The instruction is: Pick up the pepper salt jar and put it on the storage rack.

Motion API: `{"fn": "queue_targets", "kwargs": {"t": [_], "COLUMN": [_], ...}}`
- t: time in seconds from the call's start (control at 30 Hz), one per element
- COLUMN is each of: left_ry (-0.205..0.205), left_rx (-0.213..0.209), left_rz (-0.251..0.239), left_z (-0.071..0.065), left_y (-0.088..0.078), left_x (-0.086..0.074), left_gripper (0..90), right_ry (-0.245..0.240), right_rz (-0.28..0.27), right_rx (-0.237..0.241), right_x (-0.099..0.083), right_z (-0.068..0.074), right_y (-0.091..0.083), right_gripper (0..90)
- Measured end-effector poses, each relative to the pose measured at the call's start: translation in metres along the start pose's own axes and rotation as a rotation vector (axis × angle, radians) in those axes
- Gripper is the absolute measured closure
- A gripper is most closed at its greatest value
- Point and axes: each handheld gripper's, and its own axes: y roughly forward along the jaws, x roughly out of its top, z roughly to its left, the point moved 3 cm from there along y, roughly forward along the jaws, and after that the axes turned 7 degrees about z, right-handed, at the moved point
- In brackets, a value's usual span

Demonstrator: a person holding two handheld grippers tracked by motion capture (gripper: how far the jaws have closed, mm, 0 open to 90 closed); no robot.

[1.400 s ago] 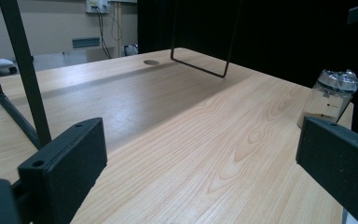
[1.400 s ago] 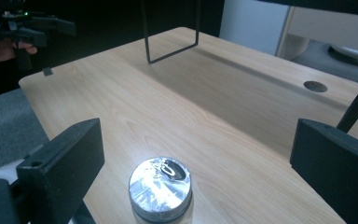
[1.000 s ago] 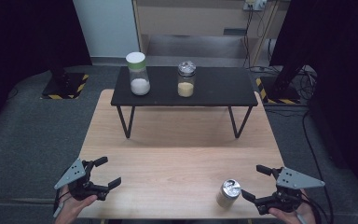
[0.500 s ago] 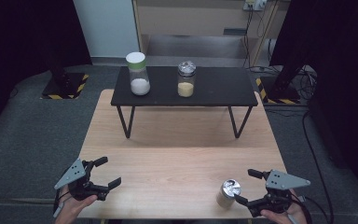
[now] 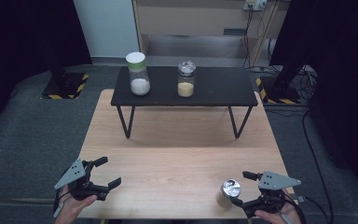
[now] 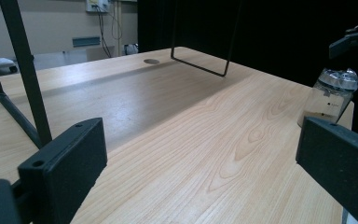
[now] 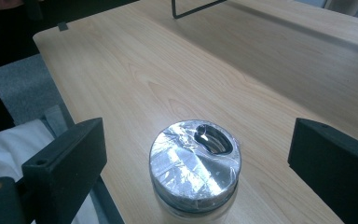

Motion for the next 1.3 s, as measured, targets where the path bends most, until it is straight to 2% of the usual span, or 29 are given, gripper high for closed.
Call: {"fn": "queue_targets", "kwargs": {"t": [0.33, 0.77, 1.0, 1.3], "left_ry": [-0.002, -0.002, -0.001, -0.001], "left_rx": [0.0, -0.003, -0.002, -0.003], "left_rz": [0.0, 0.005, 0.004, 0.005], "left_z": [0.0, 0.0, 0.0, 0.0], "left_y": [0.0, 0.0, 0.0, 0.0], "left_x": [0.0, 0.0, 0.0, 0.0], "left_gripper": [0.6, 0.6, 0.6, 0.6], "right_ry": [0.001, 0.0, -0.012, -0.026], "right_rz": [0.031, 0.063, 0.084, 0.097], "right_rx": [0.018, 0.017, 0.011, -0.005], "right_x": [-0.001, -0.003, -0.002, -0.003], "right_z": [-0.003, -0.005, -0.004, -0.003], "right_y": [0.009, 0.021, 0.025, 0.027], "right_gripper": [6.2, 9.3, 14.1, 27.7]}}
